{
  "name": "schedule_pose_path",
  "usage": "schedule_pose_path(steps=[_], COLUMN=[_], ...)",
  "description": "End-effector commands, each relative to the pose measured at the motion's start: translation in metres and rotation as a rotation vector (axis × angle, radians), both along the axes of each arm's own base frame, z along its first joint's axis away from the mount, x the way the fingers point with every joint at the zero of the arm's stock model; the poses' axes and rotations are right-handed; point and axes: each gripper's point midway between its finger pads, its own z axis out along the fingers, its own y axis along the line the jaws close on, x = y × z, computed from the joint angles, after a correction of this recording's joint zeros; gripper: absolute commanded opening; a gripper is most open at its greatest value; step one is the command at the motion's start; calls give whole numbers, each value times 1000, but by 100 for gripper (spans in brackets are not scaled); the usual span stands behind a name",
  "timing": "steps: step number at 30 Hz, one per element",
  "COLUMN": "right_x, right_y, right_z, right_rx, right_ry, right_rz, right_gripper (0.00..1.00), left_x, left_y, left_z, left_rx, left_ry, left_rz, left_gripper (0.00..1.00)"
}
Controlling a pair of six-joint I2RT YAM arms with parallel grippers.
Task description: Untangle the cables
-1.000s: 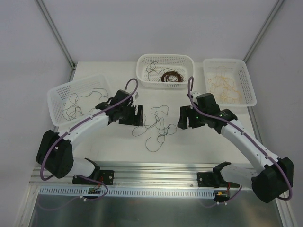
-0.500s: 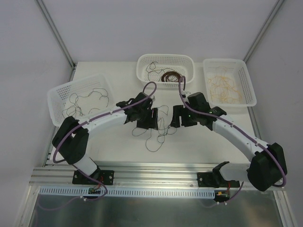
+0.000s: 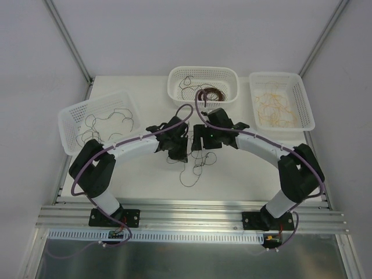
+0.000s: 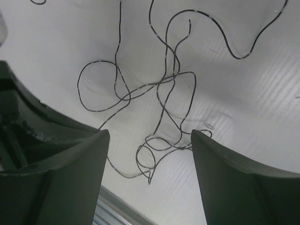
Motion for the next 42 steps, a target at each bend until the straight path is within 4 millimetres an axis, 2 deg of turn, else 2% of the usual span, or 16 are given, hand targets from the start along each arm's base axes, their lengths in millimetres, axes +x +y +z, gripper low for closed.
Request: schedule_pose_path(steps=[1,4,8,12,15,19,20,21,25,26,28,29,33,38,40,42], right_x=[17,22,29,33,38,46,47,48,38,35,30,23,13,6,7,6], right_y=[22,25,24,14,-2,-48,-59,-69,-134,-144,-168,-177,-213,-228,-228,-228], right_z=[-5,-27,-47,-56,-54,-54,-53,-45,-49,-49,-42,-46,-40,-25,-21,-18], right_rx=[12,-19,-51,-98,-132,-193,-196,-186,-217,-219,-223,-231,-212,-169,-164,-165], right_ry=[-17,14,27,18,-2,-12,-11,-20,28,37,44,59,90,94,89,88], right_rz=[-41,-74,-104,-133,-157,-252,-276,-300,-428,-446,-499,-515,-630,-676,-672,-669], right_gripper=[74,70,58,15,1,1,1,1,1,1,1,1,1,1,1,1], left_x=[-3,-6,-10,-12,-11,-2,3,5,17,23,25,29,35,29,25,25], left_y=[5,9,20,36,55,95,103,124,168,176,198,203,251,294,297,292], left_z=[12,17,24,39,52,79,90,101,152,175,196,220,271,343,372,389], left_rx=[-18,-23,-12,23,54,65,59,74,111,113,170,177,338,421,396,360], left_ry=[-27,-43,-79,-128,-154,-200,-221,-236,-356,-410,-458,-520,-654,-839,-911,-953], left_rz=[13,10,12,-9,0,64,82,115,183,205,237,242,391,567,593,580], left_gripper=[0,0,0,0,0,0,0,0,0,0,0,0,0,0,0,0])
